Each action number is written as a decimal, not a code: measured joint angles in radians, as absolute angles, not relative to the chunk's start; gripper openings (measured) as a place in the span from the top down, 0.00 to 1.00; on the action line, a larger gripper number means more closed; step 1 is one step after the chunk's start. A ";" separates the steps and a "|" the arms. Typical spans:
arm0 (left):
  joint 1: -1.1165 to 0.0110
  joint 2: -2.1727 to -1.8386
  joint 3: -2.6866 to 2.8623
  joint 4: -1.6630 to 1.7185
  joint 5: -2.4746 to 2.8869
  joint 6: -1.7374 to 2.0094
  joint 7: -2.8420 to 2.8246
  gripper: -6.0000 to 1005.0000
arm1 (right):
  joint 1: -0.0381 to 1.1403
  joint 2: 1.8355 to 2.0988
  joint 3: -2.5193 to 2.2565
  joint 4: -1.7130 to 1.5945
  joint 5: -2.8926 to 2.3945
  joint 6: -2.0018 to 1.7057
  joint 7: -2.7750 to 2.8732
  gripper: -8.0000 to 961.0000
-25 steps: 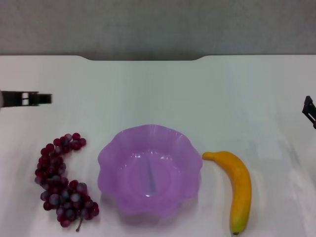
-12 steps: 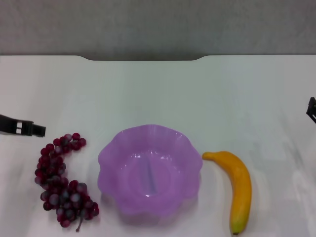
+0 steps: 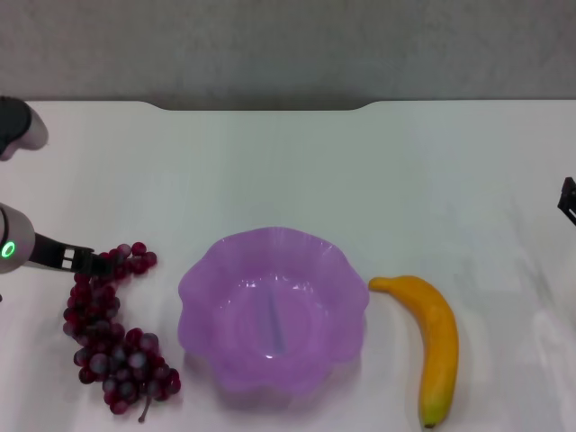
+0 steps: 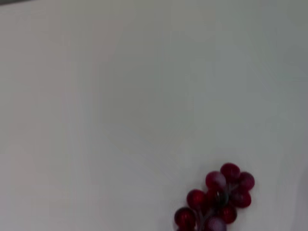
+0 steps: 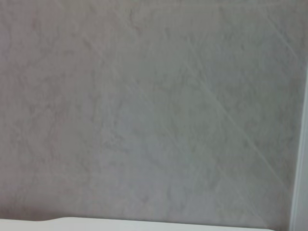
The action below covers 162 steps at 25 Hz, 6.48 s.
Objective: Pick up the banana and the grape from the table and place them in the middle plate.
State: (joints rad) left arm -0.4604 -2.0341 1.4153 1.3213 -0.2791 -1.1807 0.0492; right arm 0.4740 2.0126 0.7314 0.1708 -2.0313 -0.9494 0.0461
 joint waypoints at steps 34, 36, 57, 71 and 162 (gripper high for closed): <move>-0.556 -2.039 1.446 0.987 -0.315 -1.008 0.048 0.13 | 0.469 2.013 0.734 0.176 -2.030 -0.954 0.046 0.07; -0.557 -2.039 1.446 0.983 -0.315 -1.005 0.048 0.13 | 0.469 2.013 0.732 0.176 -2.030 -0.954 0.046 0.07; -0.562 -2.039 1.443 0.938 -0.318 -0.949 0.043 0.44 | 0.468 2.013 0.733 0.176 -2.030 -0.954 0.046 0.07; -0.540 -2.042 1.457 0.933 -0.337 -0.882 0.039 0.50 | 0.468 2.013 0.729 0.176 -2.031 -0.954 0.046 0.07; -0.359 -2.038 1.533 1.176 -0.424 -0.779 0.067 0.81 | 0.465 2.013 0.726 0.178 -2.028 -0.954 0.046 0.07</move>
State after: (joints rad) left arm -0.3594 -2.0381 1.5334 1.1759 -0.4236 -0.7791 0.0666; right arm 0.4647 2.0125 0.7255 0.1779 -2.0280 -0.9542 0.0461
